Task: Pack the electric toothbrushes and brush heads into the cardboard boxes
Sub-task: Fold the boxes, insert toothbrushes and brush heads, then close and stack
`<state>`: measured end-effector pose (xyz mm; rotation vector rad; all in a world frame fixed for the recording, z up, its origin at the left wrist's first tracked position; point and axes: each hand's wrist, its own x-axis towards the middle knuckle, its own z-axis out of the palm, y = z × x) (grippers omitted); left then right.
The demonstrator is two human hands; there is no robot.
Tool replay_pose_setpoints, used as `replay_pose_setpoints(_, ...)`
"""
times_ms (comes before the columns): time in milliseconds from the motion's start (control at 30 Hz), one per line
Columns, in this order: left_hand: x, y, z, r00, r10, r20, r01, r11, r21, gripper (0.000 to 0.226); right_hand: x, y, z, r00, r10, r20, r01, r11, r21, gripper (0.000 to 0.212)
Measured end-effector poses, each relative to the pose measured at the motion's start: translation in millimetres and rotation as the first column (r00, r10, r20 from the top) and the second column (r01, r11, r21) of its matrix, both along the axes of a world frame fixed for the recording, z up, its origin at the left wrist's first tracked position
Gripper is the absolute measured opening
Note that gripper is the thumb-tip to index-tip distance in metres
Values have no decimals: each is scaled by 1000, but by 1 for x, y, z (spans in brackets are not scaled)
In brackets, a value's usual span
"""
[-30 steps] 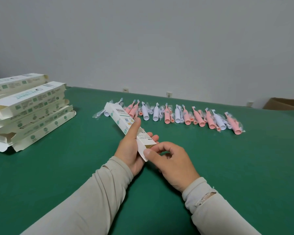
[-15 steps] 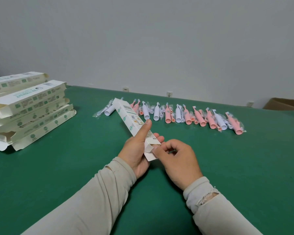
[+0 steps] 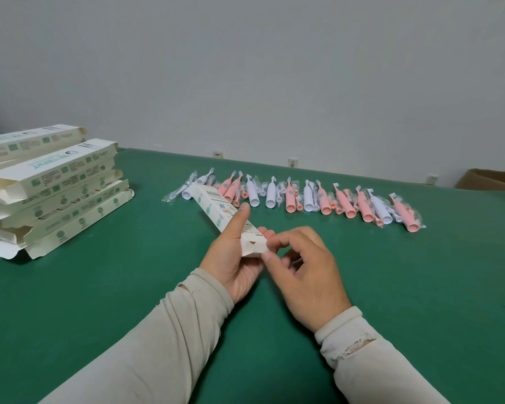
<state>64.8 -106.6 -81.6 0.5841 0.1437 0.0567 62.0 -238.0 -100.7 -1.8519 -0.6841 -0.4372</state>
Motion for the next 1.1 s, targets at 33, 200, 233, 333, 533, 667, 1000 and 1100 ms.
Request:
replay_pose_setpoints(33, 0, -1, 0, 1000, -19, -19, 19, 1000, 5, 31, 0, -1, 0, 1000, 9, 2, -9, 1000, 5, 20)
replay_pose_setpoints(200, 1, -1, -3, 998, -19, -53, 20, 999, 32, 39, 2, -1, -1, 1000, 14, -7, -14, 1000, -16, 20)
replay_pose_setpoints(233, 2, -1, -3, 999, -14, -53, 16, 999, 30, 40, 3, -1, 0, 1000, 14, -8, -14, 1000, -23, 20)
replay_pose_setpoints(333, 1, -1, -4, 998, -25, -49, 26, 999, 23, 41, 3, -3, 1, 1000, 19, -18, -19, 999, -48, 20)
replay_pose_setpoints(533, 1, 0, -4, 999, -2, -37, 4, 999, 37, 33, 0, -6, 5, 999, 39, -15, -40, 995, -92, 17)
replay_pose_setpoints(667, -3, -4, -1, 998, -55, 6, 54, 994, 93, 32, 0, -4, 4, 1000, -3, -10, 2, 994, -113, 14)
replay_pose_setpoints(1000, -7, -3, 3, 989, -139, -57, 145, 982, 124, 75, 3, -7, 4, 995, -98, -10, 98, 994, -51, 14)
replay_pose_setpoints(1100, -6, -2, -1, 999, 6, -52, 18, 894, 449, 71, 10, -10, 6, 988, -97, -118, 103, 993, 49, 11)
